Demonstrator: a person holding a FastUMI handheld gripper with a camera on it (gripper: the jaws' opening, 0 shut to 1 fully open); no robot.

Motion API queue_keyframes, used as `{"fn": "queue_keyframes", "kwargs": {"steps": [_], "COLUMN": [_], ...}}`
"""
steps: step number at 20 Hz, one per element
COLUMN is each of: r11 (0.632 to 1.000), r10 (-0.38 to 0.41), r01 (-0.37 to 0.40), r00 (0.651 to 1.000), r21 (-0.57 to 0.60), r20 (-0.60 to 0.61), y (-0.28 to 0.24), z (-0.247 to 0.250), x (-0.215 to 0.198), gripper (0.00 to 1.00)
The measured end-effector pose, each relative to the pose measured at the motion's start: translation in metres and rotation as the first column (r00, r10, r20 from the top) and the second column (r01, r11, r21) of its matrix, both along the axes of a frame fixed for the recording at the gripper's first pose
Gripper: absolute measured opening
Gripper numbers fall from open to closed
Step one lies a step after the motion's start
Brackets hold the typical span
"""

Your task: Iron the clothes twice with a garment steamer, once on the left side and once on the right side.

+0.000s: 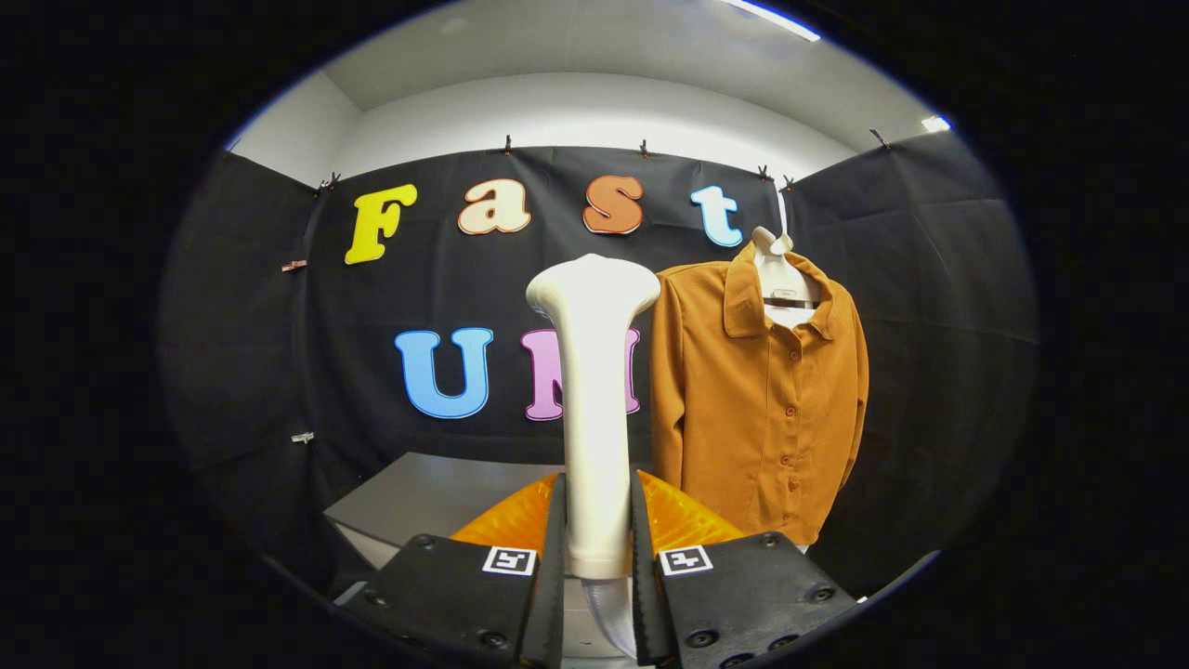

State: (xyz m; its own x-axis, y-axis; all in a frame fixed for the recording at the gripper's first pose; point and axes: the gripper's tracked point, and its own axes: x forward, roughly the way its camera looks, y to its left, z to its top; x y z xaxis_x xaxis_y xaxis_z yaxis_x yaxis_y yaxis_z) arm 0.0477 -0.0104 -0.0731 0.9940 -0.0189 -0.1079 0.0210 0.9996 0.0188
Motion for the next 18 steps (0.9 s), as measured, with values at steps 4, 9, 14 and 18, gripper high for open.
{"fn": "queue_keyframes", "kwargs": {"steps": [4, 9, 14, 18], "r11": [1.000, 1.000, 1.000, 1.000], "r10": [-0.018, -0.026, -0.028, -0.026], "r01": [0.018, 0.026, 0.028, 0.026], "r00": [1.000, 1.000, 1.000, 1.000], "r21": [0.004, 0.005, -0.006, -0.013], "r20": [0.001, 0.006, 0.008, 0.009], "y": [-0.0065, -0.0080, -0.0082, -0.0076], "z": [0.0008, 0.0006, 0.0014, 0.0015], "x": [0.0000, -0.0017, -0.0035, -0.0062], "gripper": [0.34, 0.33, 0.34, 0.33]}}
